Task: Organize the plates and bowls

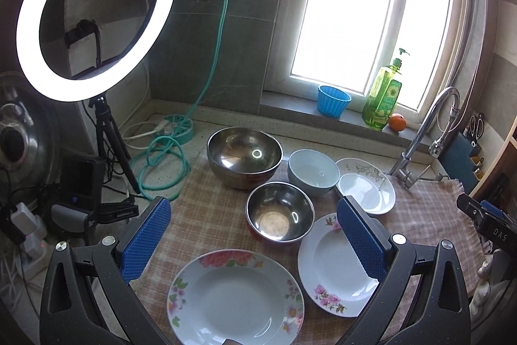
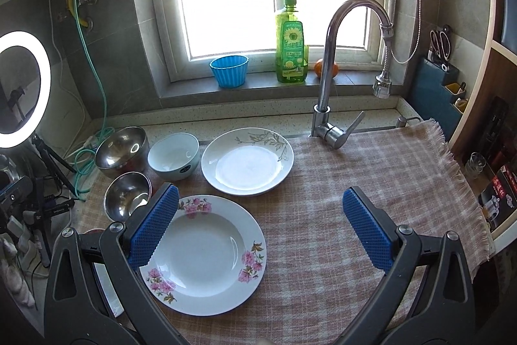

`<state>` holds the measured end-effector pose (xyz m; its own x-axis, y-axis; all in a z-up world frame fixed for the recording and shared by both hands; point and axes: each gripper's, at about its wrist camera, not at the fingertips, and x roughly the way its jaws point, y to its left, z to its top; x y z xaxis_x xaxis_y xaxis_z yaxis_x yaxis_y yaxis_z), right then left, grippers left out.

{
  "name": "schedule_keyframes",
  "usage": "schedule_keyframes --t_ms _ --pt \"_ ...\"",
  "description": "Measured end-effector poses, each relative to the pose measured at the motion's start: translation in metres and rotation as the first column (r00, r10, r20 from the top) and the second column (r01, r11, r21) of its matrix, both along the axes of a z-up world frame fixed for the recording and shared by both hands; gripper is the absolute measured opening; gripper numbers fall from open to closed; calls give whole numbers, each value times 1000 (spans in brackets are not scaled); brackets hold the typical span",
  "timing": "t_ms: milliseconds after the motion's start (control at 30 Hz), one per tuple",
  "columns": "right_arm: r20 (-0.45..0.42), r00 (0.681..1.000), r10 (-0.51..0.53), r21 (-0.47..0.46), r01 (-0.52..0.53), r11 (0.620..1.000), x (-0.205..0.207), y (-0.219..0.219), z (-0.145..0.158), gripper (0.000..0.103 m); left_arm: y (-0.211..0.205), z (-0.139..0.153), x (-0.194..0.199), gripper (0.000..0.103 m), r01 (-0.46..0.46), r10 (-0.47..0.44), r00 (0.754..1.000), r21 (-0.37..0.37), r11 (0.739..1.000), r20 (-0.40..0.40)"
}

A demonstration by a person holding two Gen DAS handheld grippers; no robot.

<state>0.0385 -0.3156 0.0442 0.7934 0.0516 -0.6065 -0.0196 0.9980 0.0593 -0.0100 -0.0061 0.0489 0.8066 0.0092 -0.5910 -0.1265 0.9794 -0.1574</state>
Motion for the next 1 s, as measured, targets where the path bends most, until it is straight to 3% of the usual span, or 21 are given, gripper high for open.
schedule_keyframes --t_ms 567,800,933,1000 --pt "-37 999 5 -4 -5 1000 7 1 -11 103 -3 -5 6 102 10 -10 999 4 1000 -30" --pt "-99 995 28 -1 -29 1000 19 -3 -29 103 -8 -27 19 102 55 -58 991 -33 998 -119" --pt "-186 981 48 66 -36 997 33 -17 -52 102 -21 -44 26 87 105 -110 977 -37 994 -181" --pt "-226 972 59 105 -36 994 40 -25 -65 96 -25 -52 31 85 128 -138 968 -62 990 -208"
